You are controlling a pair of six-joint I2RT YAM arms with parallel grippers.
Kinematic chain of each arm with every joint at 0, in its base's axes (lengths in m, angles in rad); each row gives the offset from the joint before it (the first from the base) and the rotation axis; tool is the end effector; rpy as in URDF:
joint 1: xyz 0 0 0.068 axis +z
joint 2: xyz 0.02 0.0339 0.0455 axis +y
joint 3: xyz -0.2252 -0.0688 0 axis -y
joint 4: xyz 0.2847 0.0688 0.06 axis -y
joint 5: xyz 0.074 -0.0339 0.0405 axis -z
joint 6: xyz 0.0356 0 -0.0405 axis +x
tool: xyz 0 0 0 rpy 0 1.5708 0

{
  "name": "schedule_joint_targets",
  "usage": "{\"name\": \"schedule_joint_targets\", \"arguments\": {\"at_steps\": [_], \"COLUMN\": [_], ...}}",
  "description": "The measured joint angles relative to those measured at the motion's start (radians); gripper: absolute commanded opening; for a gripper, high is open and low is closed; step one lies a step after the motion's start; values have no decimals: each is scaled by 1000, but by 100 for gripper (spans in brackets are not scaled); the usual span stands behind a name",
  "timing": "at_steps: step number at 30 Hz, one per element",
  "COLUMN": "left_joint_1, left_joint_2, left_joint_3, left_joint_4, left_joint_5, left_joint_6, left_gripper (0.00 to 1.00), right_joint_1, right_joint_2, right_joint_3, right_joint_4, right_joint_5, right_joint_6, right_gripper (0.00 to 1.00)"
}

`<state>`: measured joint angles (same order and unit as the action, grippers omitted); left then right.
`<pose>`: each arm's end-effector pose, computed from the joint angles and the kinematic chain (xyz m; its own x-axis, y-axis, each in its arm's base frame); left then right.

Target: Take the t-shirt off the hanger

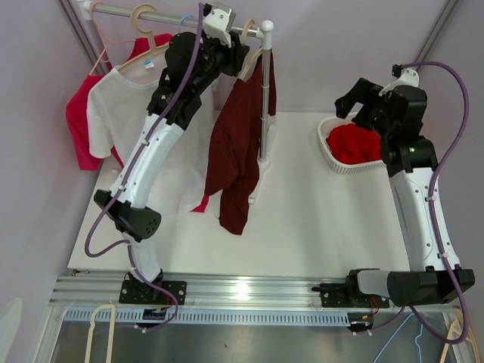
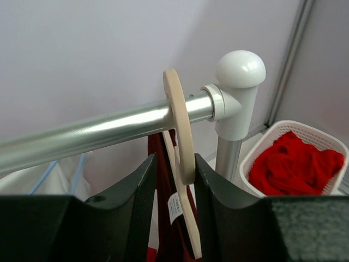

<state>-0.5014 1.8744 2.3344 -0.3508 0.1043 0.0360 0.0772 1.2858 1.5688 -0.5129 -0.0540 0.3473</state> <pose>0.3705 -0.2073 0.5205 0.1160 -0.0227 -0.9930 0.5650 0.8238 0.0471 0.3189 0.0266 0.4418 -0.2577 0.3209 -0.9114 -0.0444 0.9383 0.3430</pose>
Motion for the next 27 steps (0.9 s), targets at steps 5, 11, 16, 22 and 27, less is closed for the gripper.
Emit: {"name": "schedule_joint_targets", "arguments": {"at_steps": [5,11,16,22,27], "left_joint_1": [-49,-61,-61,-61,-61], "left_joint_2": [11,38,41,41,41], "left_joint_3": [-21,-21,-21,-21,-20], "left_joint_4": [51,80,85,85,84], "left_joint_5": [-110,-156,-163,-161,-158], "left_joint_6": [44,58,65,74,74], "left_gripper": [34,3,9,1,1], "right_joint_1": [0,0,0,0,0], "right_joint_2": [0,0,0,0,0], "right_joint_3": [-1,-4,-7,-16,-17], "right_joint_4": [2,2,3,8,9], "right_joint_5": [0,0,-4,-8,-12], "right_joint_6": [0,0,0,0,0], "right_gripper": [99,99,99,99,99]}}
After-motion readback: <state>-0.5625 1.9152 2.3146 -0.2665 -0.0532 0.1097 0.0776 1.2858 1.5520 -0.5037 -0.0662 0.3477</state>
